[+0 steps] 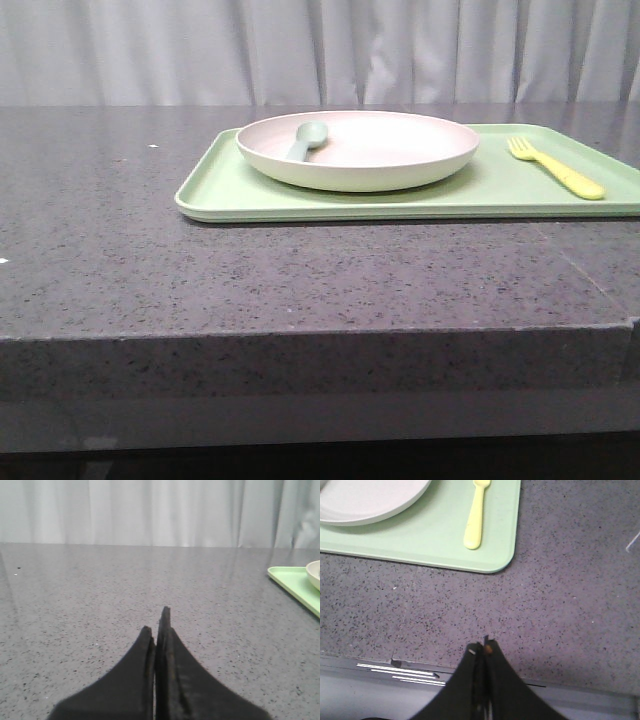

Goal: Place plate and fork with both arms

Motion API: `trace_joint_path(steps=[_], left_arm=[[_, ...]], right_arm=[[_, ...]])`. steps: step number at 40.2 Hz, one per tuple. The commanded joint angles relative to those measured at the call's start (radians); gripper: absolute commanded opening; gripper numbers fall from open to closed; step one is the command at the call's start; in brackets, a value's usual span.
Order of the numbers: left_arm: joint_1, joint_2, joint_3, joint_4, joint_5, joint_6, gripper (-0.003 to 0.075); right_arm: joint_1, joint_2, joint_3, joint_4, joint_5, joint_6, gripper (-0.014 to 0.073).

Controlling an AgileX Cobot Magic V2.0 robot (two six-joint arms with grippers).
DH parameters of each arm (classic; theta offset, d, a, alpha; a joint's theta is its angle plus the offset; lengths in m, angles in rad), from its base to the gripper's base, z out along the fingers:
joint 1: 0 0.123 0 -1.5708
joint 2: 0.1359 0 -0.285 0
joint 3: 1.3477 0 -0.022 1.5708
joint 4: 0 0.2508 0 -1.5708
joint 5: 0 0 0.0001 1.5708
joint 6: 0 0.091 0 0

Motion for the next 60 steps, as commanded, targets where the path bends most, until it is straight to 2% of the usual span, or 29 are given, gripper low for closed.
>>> trace_joint_path(steps=[1, 45, 49, 56, 60], left_arm=[[-0.007, -0.023, 0.003, 0.003, -0.087, -0.014, -0.0018], [-0.007, -0.021, 0.003, -0.001, -0.087, -0.014, -0.0018], [-0.007, -0.020, 0.003, -0.001, -0.087, -0.014, -0.0018], [-0.007, -0.020, 0.003, -0.001, -0.087, -0.014, -0.0018], [-0.007, -0.020, 0.003, -0.001, -0.087, -0.014, -0.0018]], right_arm=[[-0.005, 0.001, -0.023, 0.001, -0.057, -0.008, -0.0067], [-0.005, -0.023, -0.004, -0.018, -0.069, -0.008, -0.0067], [-0.005, -0.093, 0.078, -0.058, -0.193, -0.008, -0.0067], [-0.007, -0.294, 0.375, -0.111, -0.668, -0.008, -0.0067], [-0.008, -0.404, 0.527, -0.111, -0.866, -0.008, -0.0067]])
